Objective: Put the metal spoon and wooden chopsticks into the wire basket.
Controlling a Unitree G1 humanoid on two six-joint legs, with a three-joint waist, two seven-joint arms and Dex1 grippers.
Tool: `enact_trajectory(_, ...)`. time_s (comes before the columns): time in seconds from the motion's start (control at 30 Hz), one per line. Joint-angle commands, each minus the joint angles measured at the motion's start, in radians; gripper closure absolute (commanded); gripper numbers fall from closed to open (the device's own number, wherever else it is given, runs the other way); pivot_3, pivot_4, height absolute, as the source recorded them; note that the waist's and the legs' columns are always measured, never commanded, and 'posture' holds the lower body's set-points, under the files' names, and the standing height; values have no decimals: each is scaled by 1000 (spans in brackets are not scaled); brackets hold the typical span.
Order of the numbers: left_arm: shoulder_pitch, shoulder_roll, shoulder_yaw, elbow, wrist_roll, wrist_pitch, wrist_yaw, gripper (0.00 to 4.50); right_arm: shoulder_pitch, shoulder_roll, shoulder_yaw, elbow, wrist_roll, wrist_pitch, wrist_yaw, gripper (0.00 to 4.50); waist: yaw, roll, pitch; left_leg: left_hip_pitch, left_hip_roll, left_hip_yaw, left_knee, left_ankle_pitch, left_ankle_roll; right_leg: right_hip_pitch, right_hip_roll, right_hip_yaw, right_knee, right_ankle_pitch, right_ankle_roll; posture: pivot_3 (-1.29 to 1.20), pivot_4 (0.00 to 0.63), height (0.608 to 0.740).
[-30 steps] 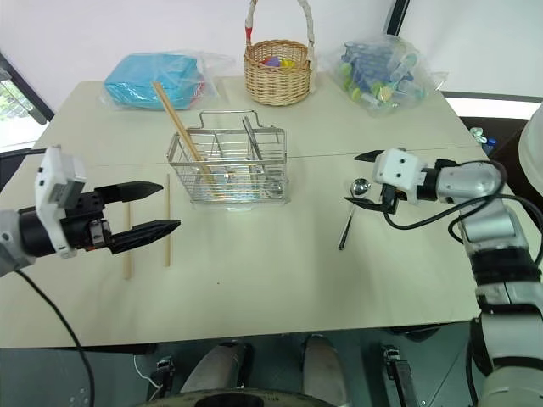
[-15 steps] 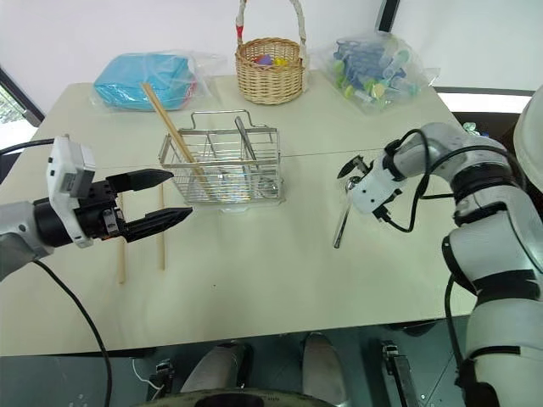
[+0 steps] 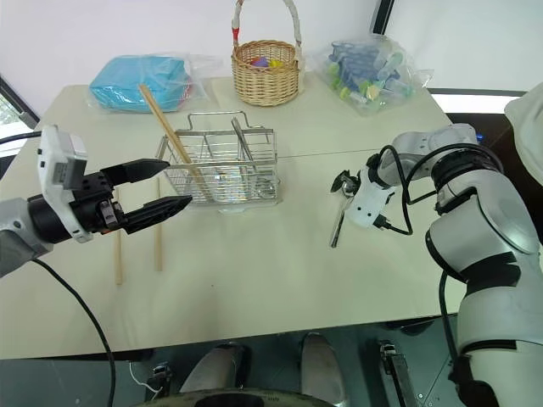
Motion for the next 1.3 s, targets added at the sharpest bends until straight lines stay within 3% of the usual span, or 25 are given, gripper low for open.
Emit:
enact_trajectory(0.03, -26, 13, 29, -3, -11, -15, 11, 0, 3, 30, 17, 12, -8, -25, -31, 1284, -3, 0, 0, 0, 0, 0, 0, 0, 0, 0, 0, 0, 0, 0, 0, 0, 150, 739)
enact_trajectory(0.23, -39, 16, 30, 3, -12, -15, 17, 0, 10, 46, 30, 14, -15, -51, -58, 4264, -19, 0, 0, 4, 7, 5, -1, -3, -4, 0, 5, 2, 1, 0, 0, 0, 150, 739)
enact_trajectory(0.27, -40, 16, 30, 4, -11, -16, 18, 0, 10, 48, 30, 15, -14, -54, -60, 4462, -21, 0, 0, 4, 9, 5, -1, -3, -5, 0, 6, 2, 2, -1, -1, 0, 150, 739)
enact_trajectory(0.93, -75, 4, 12, 32, 18, -37, 17, 0, 6, 30, 25, 14, -12, -60, -100, 4462, -23, 0, 0, 5, 11, 5, -1, -5, -6, 0, 10, 3, 2, -1, -2, 0, 150, 739)
enact_trajectory(1.0, -79, 8, 14, 40, 25, -43, 10, 0, 0, 26, -66, 65, 122, -116, 10, 4462, -23, 0, 0, 5, 11, 5, -1, -5, -6, 0, 10, 4, 2, -1, -2, 0, 150, 739)
enact_trajectory(1.13, -90, 19, 24, 62, 37, -48, -6, 0, -13, 53, -327, 194, 462, -176, 395, 4462, -24, 1, 1, 5, 12, 6, -1, -5, -6, 1, 9, 4, 1, -1, -2, 0, 150, 739)
enact_trajectory(1.23, -106, 27, 26, 89, 54, -54, -22, 0, 42, 76, -541, 79, 839, 49, 871, 4462, -25, 2, 1, 5, 14, 6, 0, -5, -5, 2, 10, 4, 0, 0, -3, 0, 150, 739)
enact_trajectory(1.3, -117, 32, 24, 104, 67, -58, -35, 0, 107, 53, -584, -123, 1055, 290, 1059, 4462, -22, 2, 1, 5, 15, 5, 0, -6, -4, 3, 10, 4, 0, 0, -3, 0, 150, 739)
